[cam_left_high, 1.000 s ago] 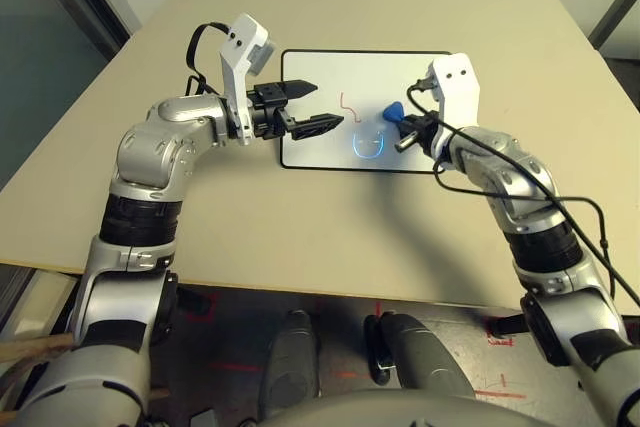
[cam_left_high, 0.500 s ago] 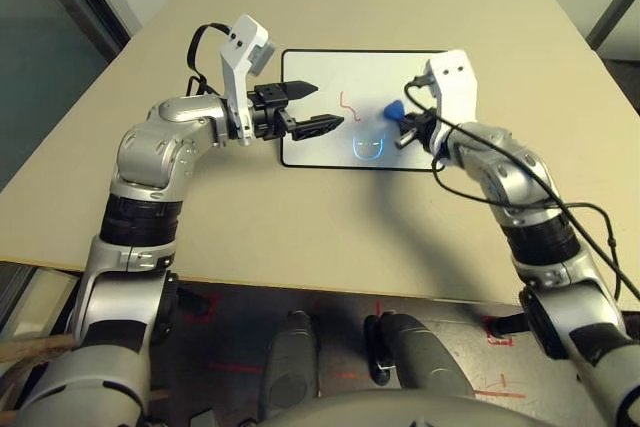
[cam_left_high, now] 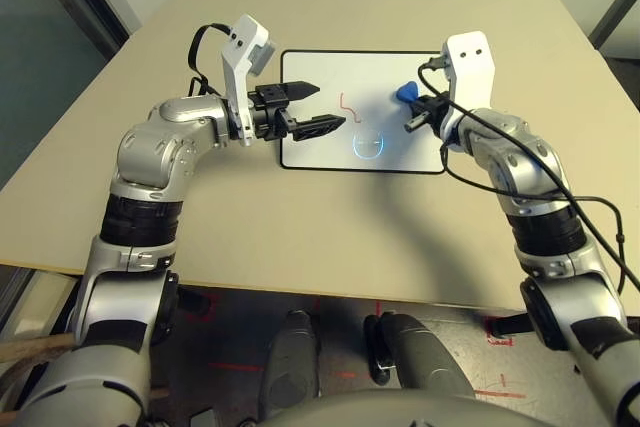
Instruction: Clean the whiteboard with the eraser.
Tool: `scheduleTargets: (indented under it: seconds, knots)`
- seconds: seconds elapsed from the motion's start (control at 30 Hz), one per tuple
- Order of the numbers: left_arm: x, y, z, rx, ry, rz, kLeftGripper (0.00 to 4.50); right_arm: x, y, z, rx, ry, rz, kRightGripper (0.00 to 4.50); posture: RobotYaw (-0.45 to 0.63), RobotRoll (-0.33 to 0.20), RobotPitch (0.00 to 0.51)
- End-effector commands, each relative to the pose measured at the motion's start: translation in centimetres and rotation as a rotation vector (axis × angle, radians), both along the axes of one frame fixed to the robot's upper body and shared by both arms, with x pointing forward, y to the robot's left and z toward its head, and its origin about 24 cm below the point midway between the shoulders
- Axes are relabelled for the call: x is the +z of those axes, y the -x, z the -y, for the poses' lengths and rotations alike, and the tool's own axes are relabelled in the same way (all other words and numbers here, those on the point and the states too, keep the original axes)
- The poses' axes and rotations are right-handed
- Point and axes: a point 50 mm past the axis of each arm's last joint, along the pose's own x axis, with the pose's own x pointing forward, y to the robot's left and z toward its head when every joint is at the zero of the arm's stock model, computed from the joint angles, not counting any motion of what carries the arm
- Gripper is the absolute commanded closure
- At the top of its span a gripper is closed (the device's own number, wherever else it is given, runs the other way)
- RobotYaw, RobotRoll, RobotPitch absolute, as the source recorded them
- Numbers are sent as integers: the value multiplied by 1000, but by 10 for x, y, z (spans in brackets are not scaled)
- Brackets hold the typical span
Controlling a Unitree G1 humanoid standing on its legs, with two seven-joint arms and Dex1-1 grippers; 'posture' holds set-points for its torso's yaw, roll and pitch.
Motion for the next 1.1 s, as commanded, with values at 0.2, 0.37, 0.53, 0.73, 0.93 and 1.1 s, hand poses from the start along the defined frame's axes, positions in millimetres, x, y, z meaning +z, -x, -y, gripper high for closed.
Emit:
scheduleTargets:
  seconds: [0.2,0.37,0.53,0.73,0.93,1.1]
  knots:
    - [-2,3,3,-13,-5,-9,0,-24,10,-1,8,41,-113,4326,-50,0,122]
    - [-2,3,3,-16,-5,-14,0,-5,-1,7,-41,25,-35,4326,-51,0,123]
    - [-2,3,3,-18,-5,-18,0,15,-11,12,-80,-2,43,4326,-52,0,123]
    - [-2,2,3,-19,-4,-18,0,11,-9,10,-75,-3,32,4330,-51,0,123]
    - [-2,2,3,-19,-3,-18,0,-14,4,1,-24,22,-55,4331,-51,0,124]
    - [-2,2,3,-18,-8,-22,0,-26,13,-5,11,40,-105,4331,-50,0,124]
